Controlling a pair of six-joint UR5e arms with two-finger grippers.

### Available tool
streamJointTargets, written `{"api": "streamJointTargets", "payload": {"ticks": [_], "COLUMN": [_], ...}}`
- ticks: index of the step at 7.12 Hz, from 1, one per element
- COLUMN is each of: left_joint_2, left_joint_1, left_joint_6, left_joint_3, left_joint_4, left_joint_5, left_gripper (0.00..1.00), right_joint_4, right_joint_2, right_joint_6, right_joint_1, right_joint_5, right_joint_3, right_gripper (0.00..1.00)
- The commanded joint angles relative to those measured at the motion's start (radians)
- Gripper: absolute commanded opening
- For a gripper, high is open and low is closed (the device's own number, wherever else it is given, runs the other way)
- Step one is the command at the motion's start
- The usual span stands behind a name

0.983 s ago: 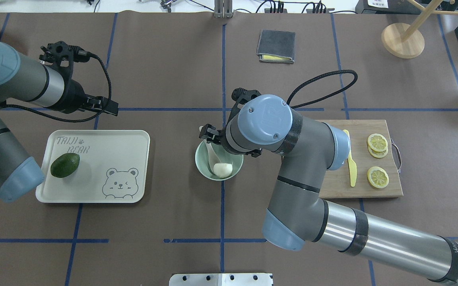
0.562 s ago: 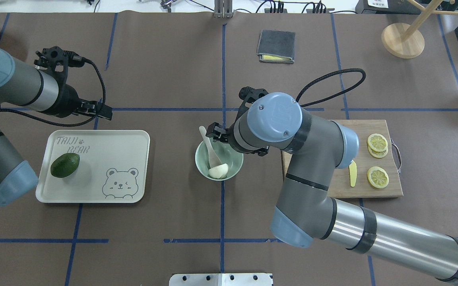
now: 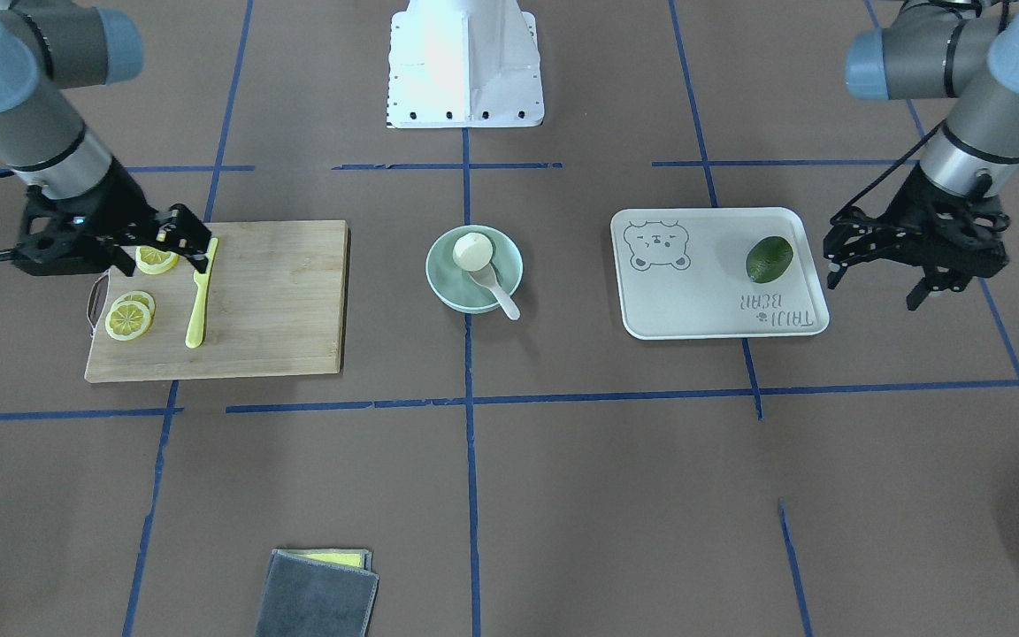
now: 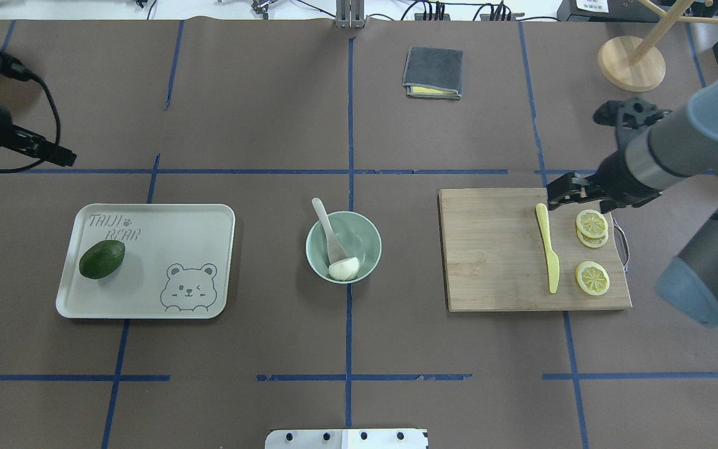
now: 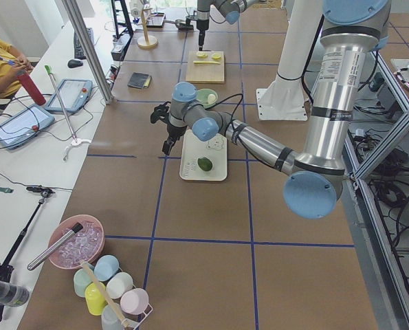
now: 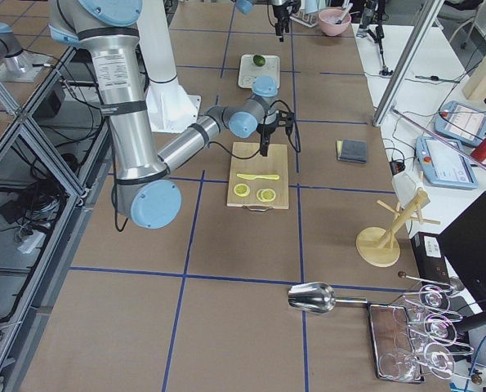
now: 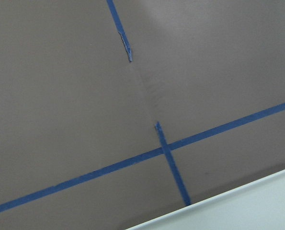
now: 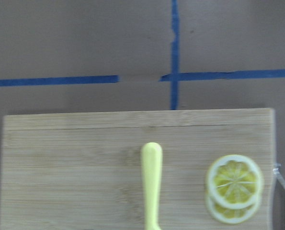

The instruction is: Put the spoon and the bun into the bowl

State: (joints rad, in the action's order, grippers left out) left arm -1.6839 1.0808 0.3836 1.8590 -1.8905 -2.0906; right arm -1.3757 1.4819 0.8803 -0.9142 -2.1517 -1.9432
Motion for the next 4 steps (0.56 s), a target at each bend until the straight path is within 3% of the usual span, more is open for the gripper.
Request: {"api": "streamJointTargets", "payload": {"ticks": [1, 3, 4], "left_joint_2": [0.026, 0.027, 0.026], "left_joint_1": [0.191, 0.33, 0.362], "left_joint_6": [-0.293, -0.53, -0.592], "left_joint_3": [-0.071, -0.226, -0.242], "left_joint_4": [0.017, 0.001, 0.016], "left_joint_5": [-0.049, -0.206, -0.225], "left_gripper": [1.0, 1.0, 1.0], "right_joint_4": [-0.011, -0.159, -0.28], "right_joint_2": [0.142, 0.178, 0.16], "right_joint_6": [-0.347, -0.647, -0.826], "right_joint_1": [-0.235, -0.427, -0.504], "right_joint_5": [-0.127, -0.174, -0.172], "right_joint_3": [0.012, 0.015, 0.032], "right_gripper": [1.0, 1.0, 1.0]}}
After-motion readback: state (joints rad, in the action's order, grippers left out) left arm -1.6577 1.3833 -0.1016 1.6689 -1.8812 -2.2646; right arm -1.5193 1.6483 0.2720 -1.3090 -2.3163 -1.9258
